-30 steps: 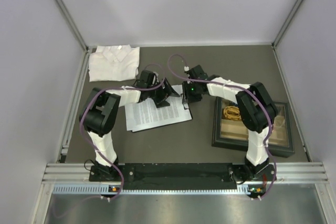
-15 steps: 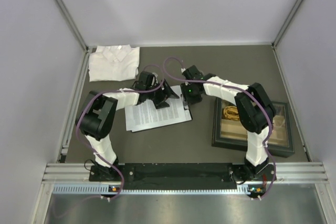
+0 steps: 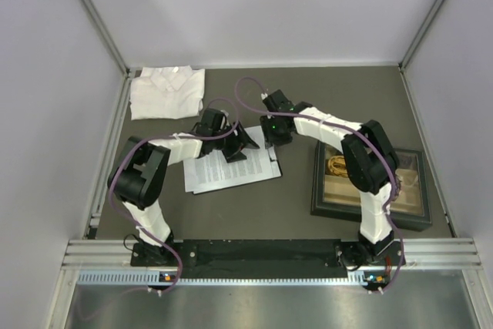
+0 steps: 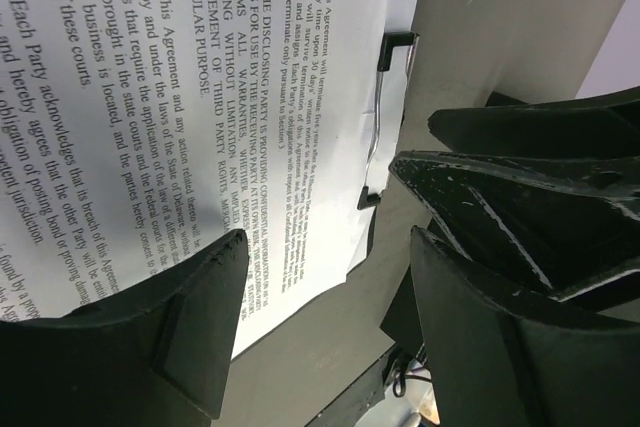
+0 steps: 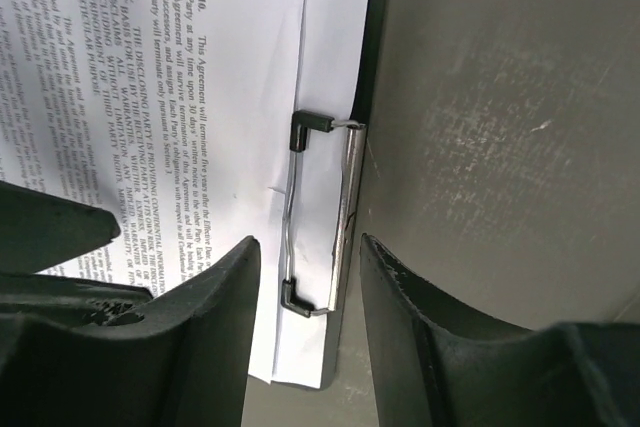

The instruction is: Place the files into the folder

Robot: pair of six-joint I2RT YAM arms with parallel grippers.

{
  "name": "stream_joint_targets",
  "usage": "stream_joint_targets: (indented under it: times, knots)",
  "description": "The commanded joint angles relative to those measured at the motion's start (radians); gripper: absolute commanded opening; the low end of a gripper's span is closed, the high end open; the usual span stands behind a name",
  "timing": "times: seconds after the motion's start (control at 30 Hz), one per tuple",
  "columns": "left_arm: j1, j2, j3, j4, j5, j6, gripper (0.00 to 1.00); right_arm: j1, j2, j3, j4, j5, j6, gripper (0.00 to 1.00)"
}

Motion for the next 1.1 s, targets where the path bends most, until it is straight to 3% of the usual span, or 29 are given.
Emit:
stream_joint_targets:
  times: [0.0,0.57,0.77,0.8,0.93,1.07]
  knots:
    - [0.006,-0.044,-0.026,0.007,-0.034,0.023,0.70,0.028,0.041,0.044,-0.031,0.041,0.009,0.44]
    - [0.008,-0.003,-0.106,0.067,-0.063,-0.016,0.71,0.083,0.186,0.064,-0.130,0.192,0.075,0.34]
    - [0.009,-0.005,-0.115,0.070,-0.065,-0.026,0.71,0.084,0.268,0.153,-0.209,0.205,0.083,0.33]
    - [0.008,-0.006,-0.115,0.070,-0.063,-0.027,0.71,0.084,0.278,0.164,-0.230,0.205,0.085,0.31]
    - [0.008,0.002,-0.109,0.062,-0.062,-0.027,0.72,0.084,0.324,0.215,-0.265,0.184,0.074,0.00]
    - [0.008,0.014,-0.097,0.039,-0.071,-0.023,0.74,0.084,0.291,0.169,-0.194,0.136,0.040,0.00]
